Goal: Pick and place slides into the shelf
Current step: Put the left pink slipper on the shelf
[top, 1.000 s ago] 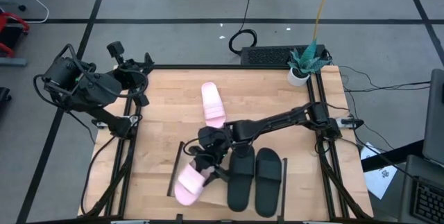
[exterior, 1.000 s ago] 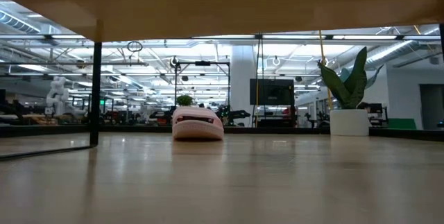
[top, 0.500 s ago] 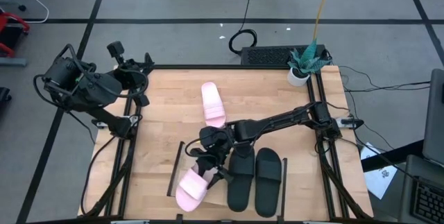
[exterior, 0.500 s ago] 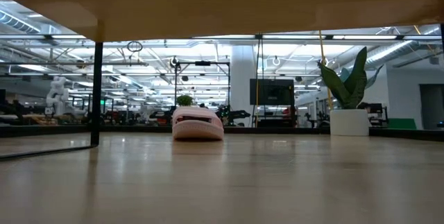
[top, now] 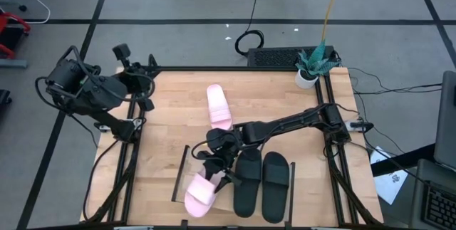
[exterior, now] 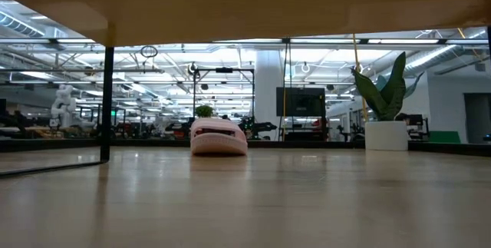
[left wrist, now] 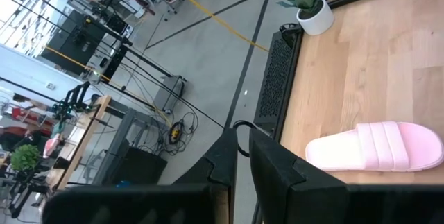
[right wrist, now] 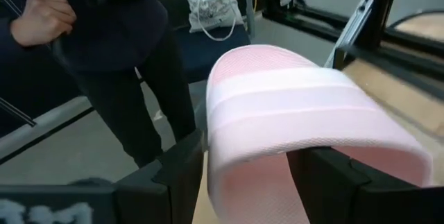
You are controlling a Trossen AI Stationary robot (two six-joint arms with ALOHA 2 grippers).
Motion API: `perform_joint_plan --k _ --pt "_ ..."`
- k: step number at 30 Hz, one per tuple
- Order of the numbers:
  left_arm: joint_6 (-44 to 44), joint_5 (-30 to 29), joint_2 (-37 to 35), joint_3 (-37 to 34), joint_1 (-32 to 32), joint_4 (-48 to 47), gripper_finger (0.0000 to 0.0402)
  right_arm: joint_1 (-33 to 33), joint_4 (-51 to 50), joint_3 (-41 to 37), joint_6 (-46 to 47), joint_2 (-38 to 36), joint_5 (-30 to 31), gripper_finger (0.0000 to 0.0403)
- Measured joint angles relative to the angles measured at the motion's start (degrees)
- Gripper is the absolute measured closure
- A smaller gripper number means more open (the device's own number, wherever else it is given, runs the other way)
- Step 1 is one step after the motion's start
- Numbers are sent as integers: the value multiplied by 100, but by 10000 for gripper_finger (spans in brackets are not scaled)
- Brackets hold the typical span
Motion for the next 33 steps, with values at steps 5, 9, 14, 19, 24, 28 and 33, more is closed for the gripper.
perform_joint_plan --k 5,9,14,19,24,28,33 --pt "69 9 32 0 2 -1 357 -45 -5 -151 93 4 0 206" --pt "109 61 85 0 1 -5 357 -130 40 -292 161 -4 -52 206" --pt "223 85 108 0 0 -3 357 -161 189 -306 258 -4 -30 206" --pt "208 85 107 0 0 -3 357 -161 249 -307 359 -4 -26 206" --pt "206 264 107 0 1 -4 357 -161 239 -307 411 -6 -25 206" --pt "201 377 107 0 0 -5 357 -165 164 -309 415 -98 -6 206" --pt "197 412 107 0 0 -7 357 -164 125 -311 417 -290 23 206"
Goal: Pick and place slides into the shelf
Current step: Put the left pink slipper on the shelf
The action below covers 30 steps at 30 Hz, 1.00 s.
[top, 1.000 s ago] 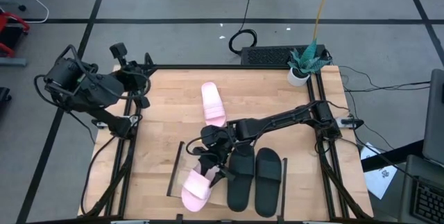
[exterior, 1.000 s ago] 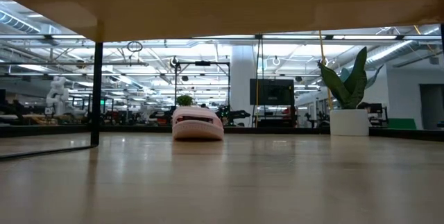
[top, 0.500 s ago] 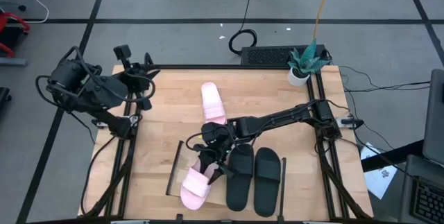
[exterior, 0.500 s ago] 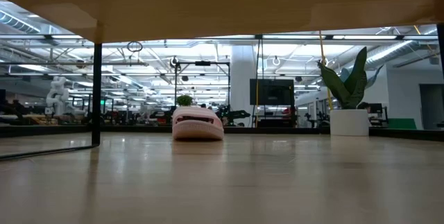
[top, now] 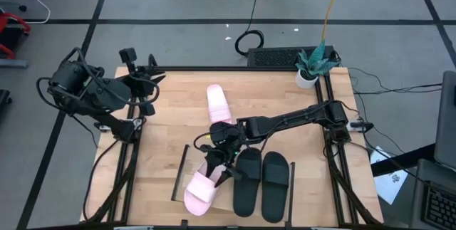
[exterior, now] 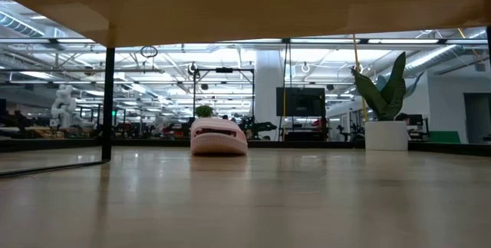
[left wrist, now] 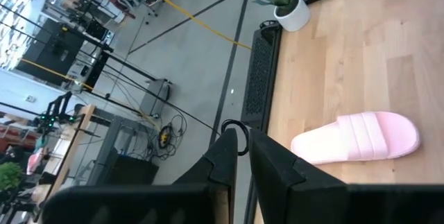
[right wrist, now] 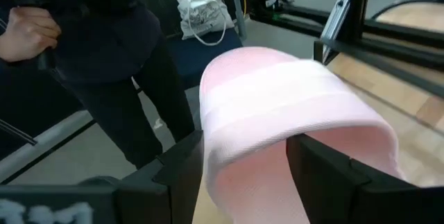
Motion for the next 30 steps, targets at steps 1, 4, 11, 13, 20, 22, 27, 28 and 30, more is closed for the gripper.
perform_joint_plan --k 1,4,11,13,20,22,27,28,30 --pt "-5 3 -2 0 0 -2 357 2 22 0 13 -24 1 206" --pt "-48 112 -2 0 1 -5 357 5 44 0 144 -94 1 206" --pt "-39 615 -2 0 0 -15 357 66 24 1 212 -55 16 206" --pt "-57 626 -2 0 0 -16 357 78 -63 1 205 -43 19 206" --pt "-59 698 -2 0 0 -18 357 37 -617 7 103 -44 425 206" --pt "-64 765 -2 0 0 -19 357 32 -601 7 98 -42 447 206" --pt "-79 954 -2 0 0 -22 357 5 -622 7 130 -57 442 206" --pt "-78 975 -2 0 0 -22 357 -28 -607 7 141 -60 447 206" --pt "-76 1035 -2 0 0 -22 357 -85 -600 7 169 -105 465 206"
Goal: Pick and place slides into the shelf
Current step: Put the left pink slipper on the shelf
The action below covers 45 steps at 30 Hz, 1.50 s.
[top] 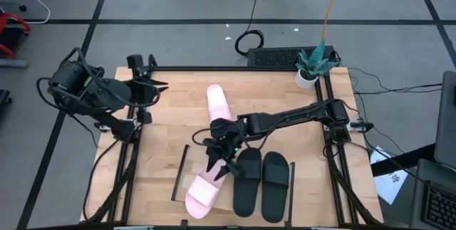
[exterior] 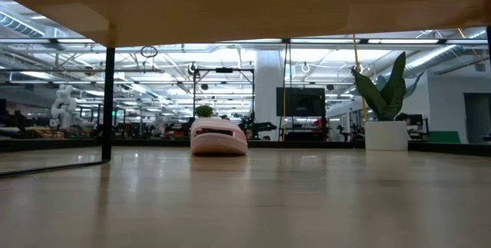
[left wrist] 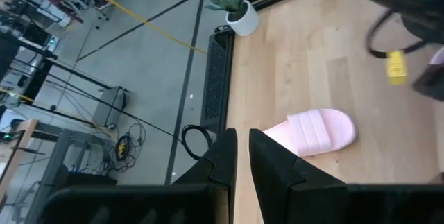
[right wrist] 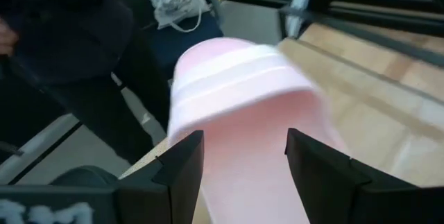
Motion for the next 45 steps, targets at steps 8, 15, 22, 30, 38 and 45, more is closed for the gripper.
perform_joint_plan --k 8,15,22,30,38,45 --pt "-210 741 0 0 0 -2 357 -180 6 0 62 -379 491 206" --pt "-786 2152 4 -17 -68 3 357 -370 -15 0 41 -1046 1032 206" --pt "-1383 2865 31 -975 -529 13 357 -610 -369 0 -220 -1824 2146 206" --pt "-2240 3054 40 -2758 -1004 1000 357 -932 -881 0 -219 -2513 2690 206" --pt "-3689 3499 39 -3106 -1544 1859 357 -1019 -1162 -2 -208 -2610 2683 206" --pt "-4731 3197 124 -3104 -2573 2944 357 -1013 -1164 -253 -191 -2606 2676 206"
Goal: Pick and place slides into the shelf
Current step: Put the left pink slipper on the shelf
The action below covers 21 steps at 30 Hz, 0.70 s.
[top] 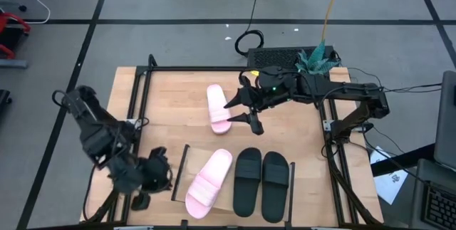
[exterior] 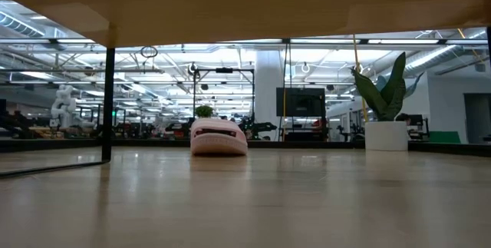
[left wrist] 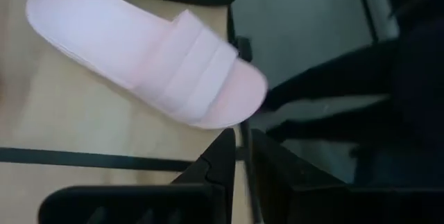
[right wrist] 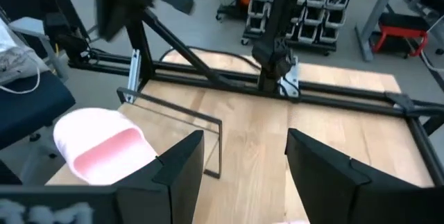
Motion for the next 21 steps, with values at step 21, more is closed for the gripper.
perform_joint_plan --k 21 --pt "-2694 -2452 2101 2 -1197 2490 357 -35 506 -235 -12 -351 -39 206"
